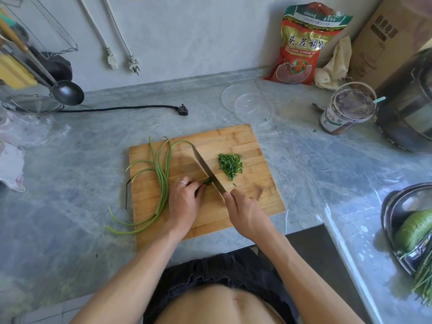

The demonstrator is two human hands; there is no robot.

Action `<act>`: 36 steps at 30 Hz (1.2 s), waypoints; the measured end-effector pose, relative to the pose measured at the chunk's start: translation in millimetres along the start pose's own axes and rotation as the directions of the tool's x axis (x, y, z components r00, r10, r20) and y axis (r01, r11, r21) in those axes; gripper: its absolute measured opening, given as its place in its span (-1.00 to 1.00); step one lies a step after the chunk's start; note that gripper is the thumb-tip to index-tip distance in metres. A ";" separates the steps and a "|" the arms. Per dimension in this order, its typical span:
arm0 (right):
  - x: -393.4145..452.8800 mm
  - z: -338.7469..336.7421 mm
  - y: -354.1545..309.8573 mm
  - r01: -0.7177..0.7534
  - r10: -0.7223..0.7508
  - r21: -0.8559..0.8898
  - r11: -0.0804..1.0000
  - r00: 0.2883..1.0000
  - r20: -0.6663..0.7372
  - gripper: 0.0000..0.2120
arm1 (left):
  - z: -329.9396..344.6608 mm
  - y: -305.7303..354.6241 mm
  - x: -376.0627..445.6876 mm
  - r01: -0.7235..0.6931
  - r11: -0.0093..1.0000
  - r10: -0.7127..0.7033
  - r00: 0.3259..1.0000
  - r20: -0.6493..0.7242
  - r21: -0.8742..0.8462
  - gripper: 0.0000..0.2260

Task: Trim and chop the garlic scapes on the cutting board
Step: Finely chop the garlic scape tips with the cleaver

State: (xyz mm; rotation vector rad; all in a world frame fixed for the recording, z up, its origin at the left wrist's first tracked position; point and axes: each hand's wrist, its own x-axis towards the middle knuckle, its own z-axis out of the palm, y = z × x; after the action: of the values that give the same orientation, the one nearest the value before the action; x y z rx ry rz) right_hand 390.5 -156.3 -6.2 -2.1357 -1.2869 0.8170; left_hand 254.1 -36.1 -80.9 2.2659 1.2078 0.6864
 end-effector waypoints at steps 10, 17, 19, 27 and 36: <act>-6.9 -11.9 -2.5 -0.028 0.028 0.034 0.999 0.999 -0.016 -0.67 | 5.7 8.7 6.3 -0.013 0.999 0.013 1.000 0.000 0.043 -0.89; -7.5 -2.5 -4.4 -0.030 0.030 0.017 0.999 0.999 -0.020 -0.62 | 5.4 17.4 2.9 0.036 0.998 -0.035 0.999 -0.022 0.045 -0.86; -7.9 -1.3 -2.8 -0.008 0.008 -0.010 1.000 1.000 -0.014 -0.62 | 5.2 17.9 2.2 0.038 0.997 -0.037 0.999 -0.023 0.071 -0.85; -7.3 7.9 -7.5 -0.027 0.026 -0.112 0.993 1.000 -0.012 -0.62 | 10.2 15.6 0.6 0.058 0.991 -0.056 0.998 -0.020 0.119 -0.83; 7.6 11.4 -6.6 0.006 -0.008 -0.155 0.988 1.000 -0.012 -0.65 | 9.9 14.0 1.5 0.043 0.996 -0.042 0.999 -0.012 0.072 -0.87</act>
State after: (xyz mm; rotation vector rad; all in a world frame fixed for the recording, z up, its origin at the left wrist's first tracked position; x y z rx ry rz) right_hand 381.2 -145.3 -11.2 -2.2519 -1.3909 0.7199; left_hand 269.6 -43.4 -79.4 2.2908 1.3022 0.6492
